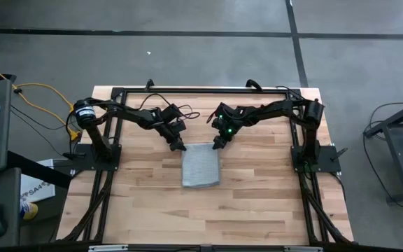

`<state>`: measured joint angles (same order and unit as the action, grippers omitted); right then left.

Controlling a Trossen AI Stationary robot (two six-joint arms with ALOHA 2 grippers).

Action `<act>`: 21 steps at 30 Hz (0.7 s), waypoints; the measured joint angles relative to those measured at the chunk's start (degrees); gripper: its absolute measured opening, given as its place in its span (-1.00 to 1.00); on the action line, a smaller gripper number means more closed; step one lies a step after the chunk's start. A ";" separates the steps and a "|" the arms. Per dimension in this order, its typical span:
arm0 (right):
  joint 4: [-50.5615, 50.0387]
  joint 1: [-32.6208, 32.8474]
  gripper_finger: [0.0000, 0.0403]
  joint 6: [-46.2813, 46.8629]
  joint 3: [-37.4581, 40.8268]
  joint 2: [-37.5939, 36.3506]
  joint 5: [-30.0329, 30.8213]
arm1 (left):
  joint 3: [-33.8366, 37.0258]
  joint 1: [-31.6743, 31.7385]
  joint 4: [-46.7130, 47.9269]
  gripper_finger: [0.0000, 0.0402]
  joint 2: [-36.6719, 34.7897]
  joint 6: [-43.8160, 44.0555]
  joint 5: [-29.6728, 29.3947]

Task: Fold microfiber towels
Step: Fold the gray microfiber cloth

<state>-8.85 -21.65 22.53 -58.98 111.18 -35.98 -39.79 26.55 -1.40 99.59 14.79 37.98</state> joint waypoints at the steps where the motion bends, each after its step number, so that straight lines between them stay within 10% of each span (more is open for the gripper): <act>1: -0.07 -0.16 -0.22 -0.01 0.00 0.00 -0.03 | 0.00 -0.01 -0.05 -0.42 0.00 0.01 -0.40; 21: -0.30 -0.96 -0.58 -0.27 0.02 0.00 -0.07 | 0.00 0.06 -0.16 -0.42 0.04 -1.38 -1.67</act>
<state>-9.15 -22.61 22.26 -58.96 111.18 -36.05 -39.79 26.61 -1.56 99.63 13.41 36.31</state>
